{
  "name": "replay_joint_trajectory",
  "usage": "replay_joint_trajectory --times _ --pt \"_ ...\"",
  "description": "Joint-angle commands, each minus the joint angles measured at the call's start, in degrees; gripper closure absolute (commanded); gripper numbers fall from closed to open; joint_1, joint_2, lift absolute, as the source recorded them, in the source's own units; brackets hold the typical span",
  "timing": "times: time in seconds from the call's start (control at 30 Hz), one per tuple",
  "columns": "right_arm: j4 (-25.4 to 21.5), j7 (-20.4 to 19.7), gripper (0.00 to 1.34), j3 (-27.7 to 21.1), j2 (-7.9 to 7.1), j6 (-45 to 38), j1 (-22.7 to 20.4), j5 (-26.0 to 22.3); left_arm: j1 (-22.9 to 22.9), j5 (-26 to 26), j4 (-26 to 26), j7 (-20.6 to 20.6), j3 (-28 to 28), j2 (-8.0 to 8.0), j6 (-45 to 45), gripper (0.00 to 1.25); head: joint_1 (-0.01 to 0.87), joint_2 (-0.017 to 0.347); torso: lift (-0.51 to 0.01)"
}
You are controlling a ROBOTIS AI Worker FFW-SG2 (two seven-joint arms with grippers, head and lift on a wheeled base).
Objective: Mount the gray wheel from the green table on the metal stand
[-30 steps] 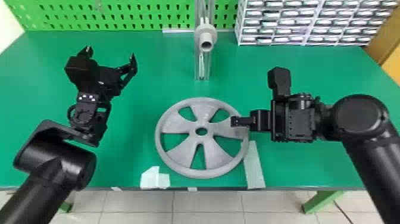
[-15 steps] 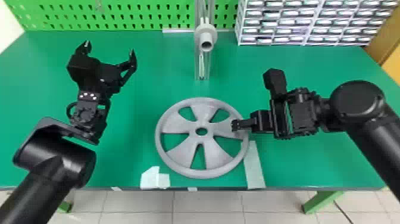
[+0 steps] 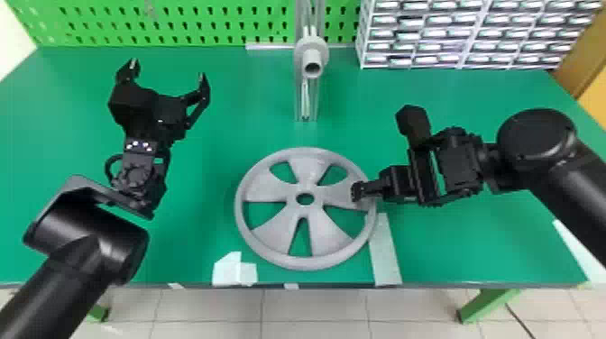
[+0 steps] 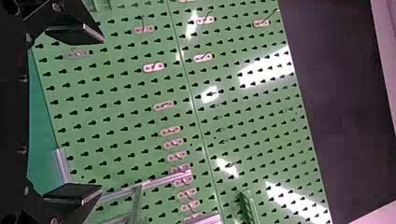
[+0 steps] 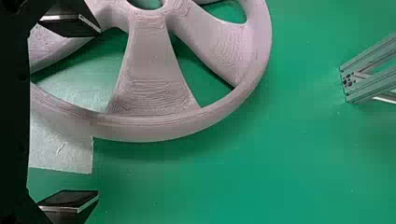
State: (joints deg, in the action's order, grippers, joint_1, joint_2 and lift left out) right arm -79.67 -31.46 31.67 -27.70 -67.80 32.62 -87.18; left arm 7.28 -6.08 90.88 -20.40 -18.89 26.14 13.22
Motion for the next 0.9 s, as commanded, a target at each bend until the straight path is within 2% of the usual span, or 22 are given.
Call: replay_joint_trajectory --times 0.0,0.17,0.5,0.87 --pt "1.27 0.00 0.08 3.40 -0.95 0.65 2.36 -1.50 0.37 0.01 0.00 -1.05 -0.98 0.58 0.32 0.16 0.867 0.052 -0.100" --pt "2.59 0.00 0.09 6.83 -1.65 1.53 4.64 -3.43 0.81 0.01 0.00 -2.28 -1.85 1.02 0.50 0.16 0.867 0.052 -0.100" --pt "4.96 0.08 0.09 13.15 -2.09 3.55 8.60 -7.65 1.42 0.10 -0.09 -3.51 -2.64 1.28 0.58 0.16 0.867 0.052 -0.100" --pt "5.49 0.08 0.10 20.36 -3.24 5.66 11.94 -10.90 1.95 0.36 -0.18 -3.77 -3.00 1.54 0.58 0.16 0.867 0.052 -0.100"
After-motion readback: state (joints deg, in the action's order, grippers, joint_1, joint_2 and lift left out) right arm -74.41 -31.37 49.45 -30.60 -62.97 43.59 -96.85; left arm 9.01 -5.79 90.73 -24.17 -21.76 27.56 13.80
